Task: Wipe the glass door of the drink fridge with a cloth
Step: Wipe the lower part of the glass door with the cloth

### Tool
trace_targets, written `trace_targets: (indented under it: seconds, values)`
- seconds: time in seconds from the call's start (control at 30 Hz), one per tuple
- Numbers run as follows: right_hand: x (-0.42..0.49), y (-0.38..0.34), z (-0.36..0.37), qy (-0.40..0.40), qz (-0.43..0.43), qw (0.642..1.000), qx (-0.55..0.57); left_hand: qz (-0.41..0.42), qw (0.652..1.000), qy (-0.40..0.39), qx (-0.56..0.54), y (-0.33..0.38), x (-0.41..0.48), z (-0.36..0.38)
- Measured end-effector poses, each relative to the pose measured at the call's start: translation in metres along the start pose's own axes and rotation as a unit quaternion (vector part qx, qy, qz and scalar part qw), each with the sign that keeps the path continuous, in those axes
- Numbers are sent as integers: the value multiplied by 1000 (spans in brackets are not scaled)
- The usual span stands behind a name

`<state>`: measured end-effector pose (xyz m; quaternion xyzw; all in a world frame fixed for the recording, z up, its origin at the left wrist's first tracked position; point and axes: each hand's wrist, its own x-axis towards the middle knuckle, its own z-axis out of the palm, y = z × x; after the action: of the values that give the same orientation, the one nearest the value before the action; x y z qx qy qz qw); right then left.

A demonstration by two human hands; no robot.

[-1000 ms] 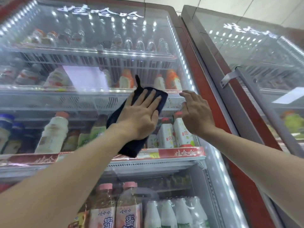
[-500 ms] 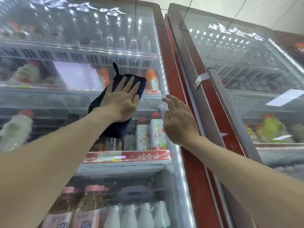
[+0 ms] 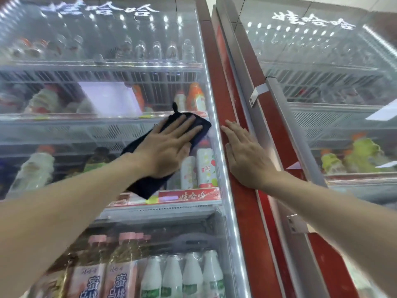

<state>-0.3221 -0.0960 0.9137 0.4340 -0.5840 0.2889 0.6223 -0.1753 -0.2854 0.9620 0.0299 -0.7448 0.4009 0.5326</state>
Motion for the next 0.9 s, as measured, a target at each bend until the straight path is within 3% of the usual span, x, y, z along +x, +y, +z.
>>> trace_targets:
  seconds: [0.13, 0.27, 0.37, 0.5, 0.63, 0.9]
  values:
    - [-1, 2, 7, 25, -8, 999, -22, -157, 987, 8, -35, 16, 46, 1]
    - [-2, 3, 7, 32, -8, 998, -53, -244, 967, 31, -68, 47, 56, 6]
    - [-3, 1, 8, 17, -6, 1000, -16, -238, 968, 43, -74, 76, 41, 9]
    - [14, 3, -37, -44, 54, 991, 114, -169, 983, 32, -62, 112, 3, 11]
    - [12, 26, -81, -42, 9, 998, -39, -153, 987, 26, -51, 106, 13, 11]
    - [0, 35, -80, -38, 2, 991, -132, -295, 949, 43, -100, 128, 99, 8]
